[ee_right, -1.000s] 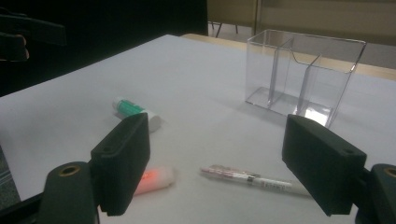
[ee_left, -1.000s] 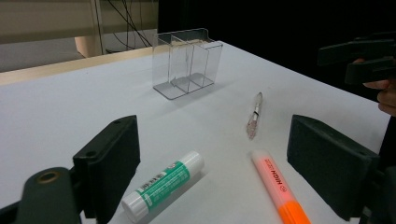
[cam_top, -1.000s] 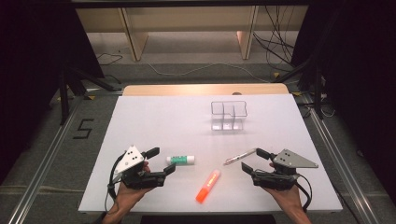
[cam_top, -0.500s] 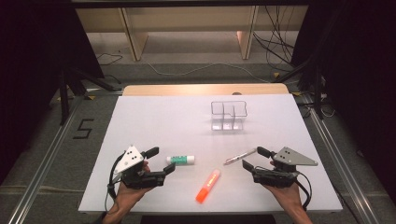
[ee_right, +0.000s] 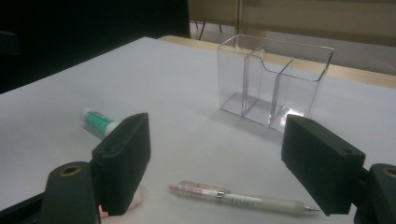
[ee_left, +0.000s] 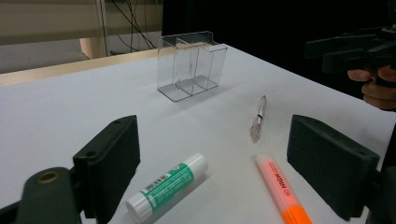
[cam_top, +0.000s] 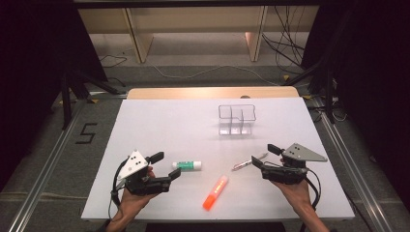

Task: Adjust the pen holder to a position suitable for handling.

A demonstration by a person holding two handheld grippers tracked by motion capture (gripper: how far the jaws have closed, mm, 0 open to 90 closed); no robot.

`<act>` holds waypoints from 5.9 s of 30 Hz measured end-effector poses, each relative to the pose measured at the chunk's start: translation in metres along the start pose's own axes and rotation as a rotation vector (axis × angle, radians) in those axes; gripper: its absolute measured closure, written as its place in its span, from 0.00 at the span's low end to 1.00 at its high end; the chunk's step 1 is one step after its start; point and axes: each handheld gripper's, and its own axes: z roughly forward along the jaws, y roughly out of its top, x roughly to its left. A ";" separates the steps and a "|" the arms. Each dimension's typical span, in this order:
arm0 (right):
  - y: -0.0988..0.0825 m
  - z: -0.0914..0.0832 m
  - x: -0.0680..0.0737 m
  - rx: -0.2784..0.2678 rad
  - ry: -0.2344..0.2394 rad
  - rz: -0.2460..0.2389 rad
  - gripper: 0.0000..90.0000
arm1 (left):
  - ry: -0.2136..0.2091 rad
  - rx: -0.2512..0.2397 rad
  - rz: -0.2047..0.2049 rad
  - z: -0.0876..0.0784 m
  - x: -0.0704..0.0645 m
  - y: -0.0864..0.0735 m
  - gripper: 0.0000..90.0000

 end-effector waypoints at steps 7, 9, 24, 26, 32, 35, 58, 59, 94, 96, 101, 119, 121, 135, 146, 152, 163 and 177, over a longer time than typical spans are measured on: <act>0.007 0.013 -0.004 0.010 -0.008 -0.014 0.28 | -0.007 0.008 0.008 0.002 -0.002 0.000 0.19; 0.010 0.017 -0.007 0.014 -0.012 -0.005 0.29 | -0.007 0.007 0.007 0.002 -0.002 -0.001 0.19; 0.024 0.031 -0.034 0.023 -0.074 0.014 0.33 | -0.002 0.001 0.004 0.001 -0.001 0.000 0.19; 0.025 0.033 -0.039 0.022 -0.087 0.018 0.34 | -0.002 0.003 0.003 0.001 -0.001 0.000 0.19; 0.029 0.044 -0.057 0.040 -0.148 0.057 0.43 | -0.005 0.003 0.003 0.001 -0.001 0.000 0.19; 0.028 0.051 -0.066 0.049 -0.165 0.089 0.48 | -0.002 0.003 -0.005 0.000 0.000 0.000 0.19; 0.022 0.099 -0.105 0.140 -0.230 0.163 0.80 | -0.002 -0.007 -0.013 0.000 0.000 0.000 0.19; 0.023 0.102 -0.106 0.148 -0.235 0.166 0.85 | 0.000 -0.008 -0.011 0.000 0.000 0.000 0.19; 0.029 0.149 -0.123 0.253 -0.226 0.207 1.00 | 0.003 -0.007 -0.010 0.000 0.000 0.000 0.19; 0.030 0.151 -0.121 0.249 -0.214 0.199 1.00 | 0.005 -0.005 -0.010 0.000 0.000 0.000 0.19; 0.032 0.155 -0.116 0.254 -0.211 0.198 1.00 | 0.005 -0.003 -0.010 0.000 0.000 0.000 0.19; 0.037 0.177 -0.090 0.259 -0.175 0.178 1.00 | 0.003 -0.006 -0.009 0.000 0.000 0.001 0.19; 0.038 0.179 -0.087 0.262 -0.171 0.179 1.00 | 0.003 -0.006 -0.009 0.000 0.001 0.001 0.19; 0.044 0.189 -0.075 0.265 -0.159 0.161 1.00 | -0.004 -0.009 -0.006 0.000 0.000 0.001 0.20; 0.046 0.194 -0.070 0.267 -0.157 0.156 1.00 | 0.002 -0.010 -0.008 0.000 0.001 0.001 0.19; 0.047 0.196 -0.069 0.266 -0.156 0.152 1.00 | 0.004 -0.015 -0.021 0.000 0.001 0.001 0.18; 0.048 0.198 -0.066 0.271 -0.156 0.150 1.00 | 0.004 -0.015 -0.021 0.000 0.001 0.001 0.17; 0.059 0.167 -0.071 0.230 -0.171 0.112 0.92 | 0.005 -0.012 -0.022 0.000 0.001 0.001 0.17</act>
